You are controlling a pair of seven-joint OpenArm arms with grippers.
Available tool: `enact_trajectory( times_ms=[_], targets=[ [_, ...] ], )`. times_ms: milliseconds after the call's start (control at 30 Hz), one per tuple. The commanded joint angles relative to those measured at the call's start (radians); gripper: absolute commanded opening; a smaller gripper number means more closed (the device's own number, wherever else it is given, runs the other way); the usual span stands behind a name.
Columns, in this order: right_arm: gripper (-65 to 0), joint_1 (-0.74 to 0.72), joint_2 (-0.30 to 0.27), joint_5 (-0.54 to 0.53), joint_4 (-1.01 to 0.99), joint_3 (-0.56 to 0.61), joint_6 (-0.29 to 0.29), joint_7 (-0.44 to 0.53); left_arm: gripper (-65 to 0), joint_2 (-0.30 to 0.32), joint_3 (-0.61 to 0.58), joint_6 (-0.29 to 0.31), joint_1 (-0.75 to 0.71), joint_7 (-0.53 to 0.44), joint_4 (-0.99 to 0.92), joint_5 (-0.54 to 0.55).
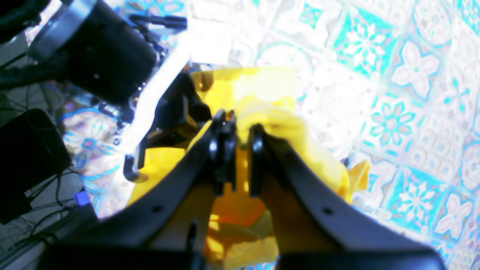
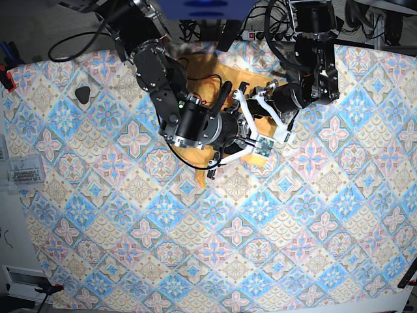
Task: Fold the T-shirt properly
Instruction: 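Fold the held shirt end over toward the left gripper with the right gripper, then carry the folded end across onto the shirt middle with the right gripper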
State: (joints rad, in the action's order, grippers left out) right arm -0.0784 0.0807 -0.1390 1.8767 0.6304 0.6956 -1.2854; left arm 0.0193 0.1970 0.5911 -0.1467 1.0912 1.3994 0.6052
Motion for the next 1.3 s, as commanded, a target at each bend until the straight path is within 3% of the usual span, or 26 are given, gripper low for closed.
enact_trajectory(
  times_ms=[0, 267, 467, 1267],
  targets=[
    [-63.9, -0.016, 0.012, -0.012, 0.011, -0.005, 0.003, 0.02, -46.5, 0.005, 0.003, 0.007, 0.006, -0.006, 0.019, 0.025],
    [-63.9, -0.016, 0.012, -0.012, 0.011, -0.01, 0.003, 0.022, -46.5, 0.074, 0.005, 0.008, -0.063, -0.004, 0.166, 0.166],
    [-63.9, -0.016, 0.012, -0.012, 0.011, -0.01, 0.003, 0.022, -46.5, 0.107, 0.078, 0.007, -0.087, -0.004, 0.169, 0.169],
    [-63.9, -0.018, 0.012, -0.009, -0.042, -0.011, 0.003, 0.025, -46.5, 0.101, 0.117, 0.003, -0.037, -0.007, 0.168, 0.158]
  ],
)
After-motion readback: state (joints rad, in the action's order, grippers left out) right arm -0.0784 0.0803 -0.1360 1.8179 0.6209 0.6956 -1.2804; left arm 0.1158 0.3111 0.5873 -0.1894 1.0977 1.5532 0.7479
